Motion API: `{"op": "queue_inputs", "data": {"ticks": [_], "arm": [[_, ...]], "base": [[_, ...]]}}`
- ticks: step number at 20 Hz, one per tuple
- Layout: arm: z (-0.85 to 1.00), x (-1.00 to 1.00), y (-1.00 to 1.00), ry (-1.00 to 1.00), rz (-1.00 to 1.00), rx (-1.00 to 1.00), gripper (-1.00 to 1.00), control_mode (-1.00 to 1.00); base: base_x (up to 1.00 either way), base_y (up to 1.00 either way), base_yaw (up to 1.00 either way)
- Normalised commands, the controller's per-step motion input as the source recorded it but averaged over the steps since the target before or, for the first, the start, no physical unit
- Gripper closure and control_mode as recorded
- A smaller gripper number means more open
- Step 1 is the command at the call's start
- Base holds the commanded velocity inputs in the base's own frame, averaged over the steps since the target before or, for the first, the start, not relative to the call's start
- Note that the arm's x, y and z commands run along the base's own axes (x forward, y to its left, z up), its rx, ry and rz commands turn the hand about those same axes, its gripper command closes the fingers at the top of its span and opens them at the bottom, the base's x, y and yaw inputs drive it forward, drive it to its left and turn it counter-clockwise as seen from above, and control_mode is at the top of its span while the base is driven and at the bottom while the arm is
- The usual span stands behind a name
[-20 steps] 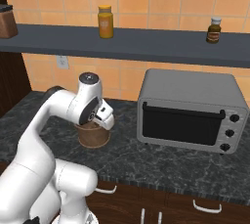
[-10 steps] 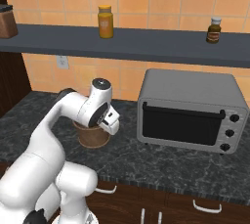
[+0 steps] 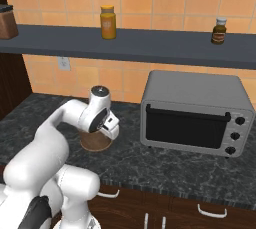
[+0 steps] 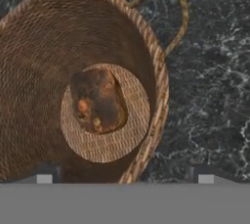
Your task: Open the cabinet, pick up the bread from the cabinet and place it in the basket. Then move the basket to the dining counter.
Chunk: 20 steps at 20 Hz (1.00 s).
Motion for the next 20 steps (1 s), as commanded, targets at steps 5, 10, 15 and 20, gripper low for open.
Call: {"op": "queue_inputs", "data": {"ticks": [5, 10, 15, 20], "arm": [[-0.32, 0.06, 0.12, 0.01, 0.00, -0.03, -1.00, -1.00], [-0.52, 0.00, 0.31, 0.00, 0.00, -0.10, 1.00, -1.00], [-0.29, -0.18, 0.17, 0.03, 0.01, -0.06, 1.00, -1.00], [0.04, -0.56, -0.06, -0.02, -0.04, 0.01, 1.00, -1.00]], "base": [[0.00, 0.00, 0.00], [0.00, 0.00, 0.00], [0.00, 0.00, 0.00], [0.00, 0.00, 0.00]]}}
